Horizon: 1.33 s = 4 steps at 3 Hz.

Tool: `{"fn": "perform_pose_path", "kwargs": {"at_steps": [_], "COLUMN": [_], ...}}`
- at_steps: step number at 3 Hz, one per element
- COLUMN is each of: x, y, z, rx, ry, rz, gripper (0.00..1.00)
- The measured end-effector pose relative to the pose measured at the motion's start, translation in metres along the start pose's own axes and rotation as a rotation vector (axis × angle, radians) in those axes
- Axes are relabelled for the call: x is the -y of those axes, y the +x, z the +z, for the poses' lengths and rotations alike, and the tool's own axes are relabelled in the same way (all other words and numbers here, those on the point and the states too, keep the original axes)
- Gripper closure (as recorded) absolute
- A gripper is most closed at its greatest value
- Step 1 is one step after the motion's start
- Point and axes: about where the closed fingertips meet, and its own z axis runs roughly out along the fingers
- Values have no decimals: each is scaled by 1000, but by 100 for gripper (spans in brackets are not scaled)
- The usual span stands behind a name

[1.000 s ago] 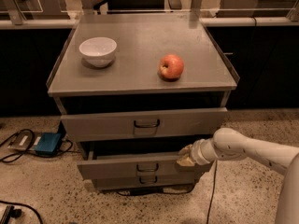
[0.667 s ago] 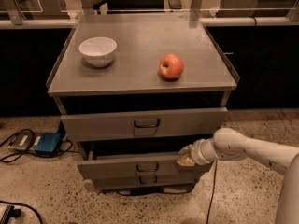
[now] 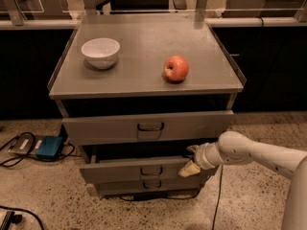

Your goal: Open middle drawer

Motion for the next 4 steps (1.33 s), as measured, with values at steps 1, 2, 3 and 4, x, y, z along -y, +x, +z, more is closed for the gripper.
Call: {"fn": "perform_pose_path", "kwargs": {"at_steps": [1,2,3,4], "x": [0,0,-11,-10], "y": [0,0,15,13], "z": [0,0,11,7], "rx": [0,0,-7,-7], "ry": [0,0,-18,-18], "rz": [0,0,19,20], "gripper": [18,41,64,88]}}
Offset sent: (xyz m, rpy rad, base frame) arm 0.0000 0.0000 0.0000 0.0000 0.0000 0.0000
